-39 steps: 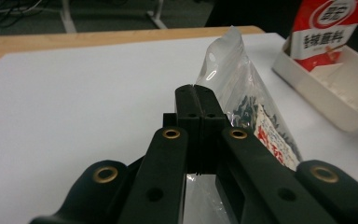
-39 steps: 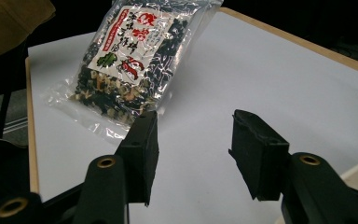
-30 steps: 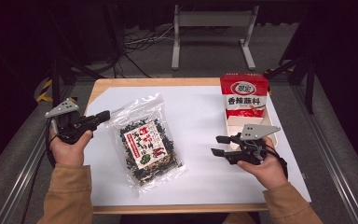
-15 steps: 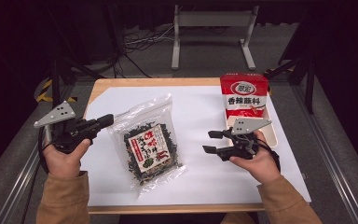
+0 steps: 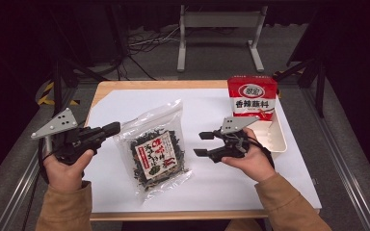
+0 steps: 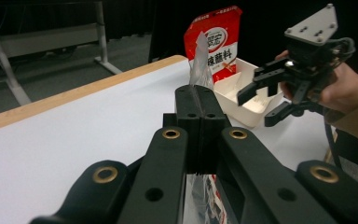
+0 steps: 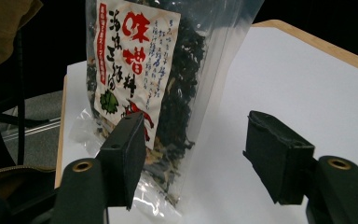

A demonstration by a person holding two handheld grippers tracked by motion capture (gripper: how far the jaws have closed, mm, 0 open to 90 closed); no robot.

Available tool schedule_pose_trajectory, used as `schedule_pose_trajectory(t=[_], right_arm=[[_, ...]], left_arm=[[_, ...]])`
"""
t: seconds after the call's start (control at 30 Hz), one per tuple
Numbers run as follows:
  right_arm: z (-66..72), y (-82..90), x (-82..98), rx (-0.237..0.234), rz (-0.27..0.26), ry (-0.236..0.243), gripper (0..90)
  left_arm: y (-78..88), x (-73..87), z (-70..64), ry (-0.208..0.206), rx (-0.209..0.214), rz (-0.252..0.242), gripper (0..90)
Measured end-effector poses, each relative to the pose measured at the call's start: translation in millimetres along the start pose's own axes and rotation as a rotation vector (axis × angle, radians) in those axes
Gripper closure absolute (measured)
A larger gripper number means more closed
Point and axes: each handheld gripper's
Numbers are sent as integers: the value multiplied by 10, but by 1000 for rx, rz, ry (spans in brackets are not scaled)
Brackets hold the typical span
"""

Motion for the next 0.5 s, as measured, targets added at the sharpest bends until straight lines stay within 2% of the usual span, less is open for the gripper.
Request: schedule_pose_trajectory(t=[0.23,0.27,0.5], right_arm=[[-33,-181,-95,-20,-1,7,368],[-46,-246,-131,-26,4,10,360],[-91,-422,-215,-42,30,14,343]], left_arm=[[-9,-19,-24,-8,5,-6,900],[-10,-23,-27,-10,8,-6,900],[1,-27,-38,-9,18,-7,900]])
Point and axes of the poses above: each handheld gripper's, and its own axes: y roughly backward along the jaws, x roughly out of its underside, z roughly to its left, and after that the axes turned 6 degrees about -y, right-handed
